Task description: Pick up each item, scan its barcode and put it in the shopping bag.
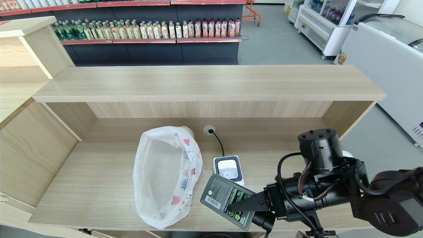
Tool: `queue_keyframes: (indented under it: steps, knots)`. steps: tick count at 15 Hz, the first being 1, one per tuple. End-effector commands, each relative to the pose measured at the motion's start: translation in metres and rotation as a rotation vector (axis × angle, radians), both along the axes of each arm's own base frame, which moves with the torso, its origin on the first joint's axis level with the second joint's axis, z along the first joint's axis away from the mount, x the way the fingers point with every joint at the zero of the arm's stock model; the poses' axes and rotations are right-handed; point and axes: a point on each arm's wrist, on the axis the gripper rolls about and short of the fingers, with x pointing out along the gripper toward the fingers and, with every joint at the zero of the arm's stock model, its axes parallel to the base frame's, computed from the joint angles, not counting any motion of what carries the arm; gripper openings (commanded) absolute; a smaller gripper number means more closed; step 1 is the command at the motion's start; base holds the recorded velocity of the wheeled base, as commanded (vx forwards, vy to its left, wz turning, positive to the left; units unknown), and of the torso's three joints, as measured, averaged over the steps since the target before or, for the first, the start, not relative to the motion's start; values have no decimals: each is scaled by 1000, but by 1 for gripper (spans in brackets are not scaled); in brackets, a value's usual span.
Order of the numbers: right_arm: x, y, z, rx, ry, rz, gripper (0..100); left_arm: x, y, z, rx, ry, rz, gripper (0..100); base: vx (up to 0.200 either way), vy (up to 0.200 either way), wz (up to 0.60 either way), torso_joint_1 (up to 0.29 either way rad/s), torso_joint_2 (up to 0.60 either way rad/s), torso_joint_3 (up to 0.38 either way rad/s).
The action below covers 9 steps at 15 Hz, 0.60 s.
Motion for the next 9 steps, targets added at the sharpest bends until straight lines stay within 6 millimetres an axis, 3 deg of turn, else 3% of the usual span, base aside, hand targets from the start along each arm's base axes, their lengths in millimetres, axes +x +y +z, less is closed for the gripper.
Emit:
queue_keyframes:
  steps: [1,9]
  knots:
    - [-1,1,0,0,-1,4,0,0,0,0,0,0,0,100,0,0,0,0,0,0]
    - [-4,0,6,13,38,-2,0,0,0,0,0,-1,0,100,0,0,0,0,0,0]
